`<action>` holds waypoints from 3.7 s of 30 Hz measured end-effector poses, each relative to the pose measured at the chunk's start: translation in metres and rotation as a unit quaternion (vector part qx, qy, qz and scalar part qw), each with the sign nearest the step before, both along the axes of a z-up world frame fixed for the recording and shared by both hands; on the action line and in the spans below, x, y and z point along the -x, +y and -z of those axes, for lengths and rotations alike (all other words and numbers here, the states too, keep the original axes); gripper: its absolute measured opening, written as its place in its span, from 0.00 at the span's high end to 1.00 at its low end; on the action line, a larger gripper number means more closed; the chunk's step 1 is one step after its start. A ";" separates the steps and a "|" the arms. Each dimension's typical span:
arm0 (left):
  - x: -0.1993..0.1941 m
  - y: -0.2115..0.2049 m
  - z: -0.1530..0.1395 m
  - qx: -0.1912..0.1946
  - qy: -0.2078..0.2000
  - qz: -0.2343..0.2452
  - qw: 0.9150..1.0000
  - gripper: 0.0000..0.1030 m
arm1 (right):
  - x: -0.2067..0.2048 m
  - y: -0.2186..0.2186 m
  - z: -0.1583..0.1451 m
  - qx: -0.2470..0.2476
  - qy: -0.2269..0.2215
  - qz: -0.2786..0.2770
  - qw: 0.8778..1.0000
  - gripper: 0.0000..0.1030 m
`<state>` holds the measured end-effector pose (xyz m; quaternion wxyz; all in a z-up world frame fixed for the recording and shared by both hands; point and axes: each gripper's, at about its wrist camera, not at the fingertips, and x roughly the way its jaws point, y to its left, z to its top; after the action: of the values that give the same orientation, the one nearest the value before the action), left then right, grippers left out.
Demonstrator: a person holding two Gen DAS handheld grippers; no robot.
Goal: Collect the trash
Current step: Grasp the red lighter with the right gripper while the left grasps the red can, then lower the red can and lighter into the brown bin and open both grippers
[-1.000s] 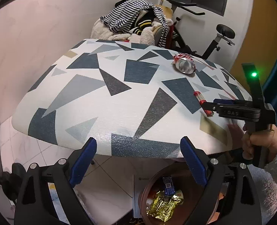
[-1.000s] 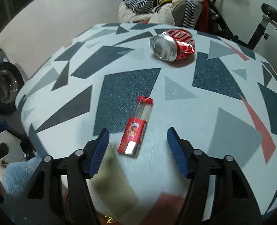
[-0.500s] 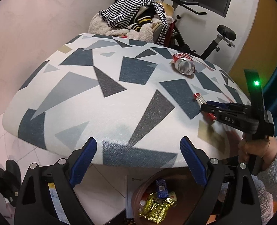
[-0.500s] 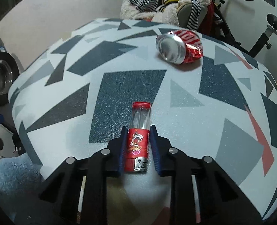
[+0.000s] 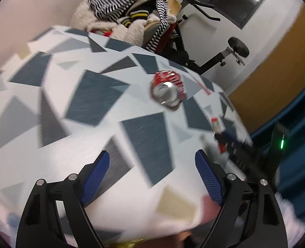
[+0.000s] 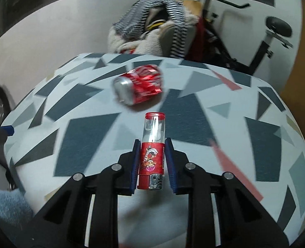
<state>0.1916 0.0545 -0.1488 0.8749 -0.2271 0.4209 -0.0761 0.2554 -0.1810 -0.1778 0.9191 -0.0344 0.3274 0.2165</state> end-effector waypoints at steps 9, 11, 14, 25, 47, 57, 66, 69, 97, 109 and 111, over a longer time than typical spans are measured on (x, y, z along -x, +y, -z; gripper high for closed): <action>-0.123 -0.018 0.028 0.198 0.080 -0.106 0.971 0.38 | -0.013 -0.038 0.007 -0.039 0.002 0.021 0.999 0.74; -0.140 -0.022 0.034 0.204 0.094 -0.129 0.966 0.40 | -0.013 -0.040 0.007 -0.043 0.002 0.021 0.999 0.74; -0.162 -0.028 0.042 0.191 0.107 -0.148 0.964 0.45 | -0.012 -0.040 0.007 -0.044 -0.004 0.017 0.999 0.74; -0.182 -0.030 0.066 0.153 0.125 -0.174 0.965 0.59 | -0.011 -0.034 0.009 -0.039 -0.005 0.008 0.999 0.74; -0.152 -0.024 0.048 -0.071 0.068 0.000 0.995 0.67 | -0.012 -0.031 0.011 -0.035 -0.003 0.006 0.999 0.74; -0.154 -0.020 0.044 -0.082 0.061 -0.018 0.995 0.48 | -0.012 -0.031 0.011 -0.035 -0.002 0.006 0.999 0.74; -0.171 -0.011 0.040 -0.053 0.057 -0.075 0.994 0.40 | -0.013 -0.029 0.012 -0.031 0.000 0.007 0.999 0.74; -0.179 -0.007 0.047 -0.050 0.065 -0.095 0.992 0.55 | -0.013 -0.029 0.012 -0.030 0.000 0.007 1.000 0.74; 0.013 -0.013 -0.003 -0.110 -0.018 0.088 0.990 0.66 | 0.056 -0.018 -0.021 -0.029 -0.011 -0.020 0.999 0.74; 0.139 -0.044 -0.005 -0.162 -0.061 0.141 0.975 0.66 | 0.148 -0.009 -0.039 -0.030 -0.030 -0.054 0.998 0.74; 0.153 -0.048 0.004 -0.167 -0.055 0.147 0.973 0.66 | 0.162 -0.007 -0.038 -0.027 -0.032 -0.060 0.997 0.74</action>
<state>0.0388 0.0063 -0.1532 0.9012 -0.0091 0.4081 -0.1453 0.0935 -0.1876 -0.1398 0.9152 -0.0357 0.2891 0.2784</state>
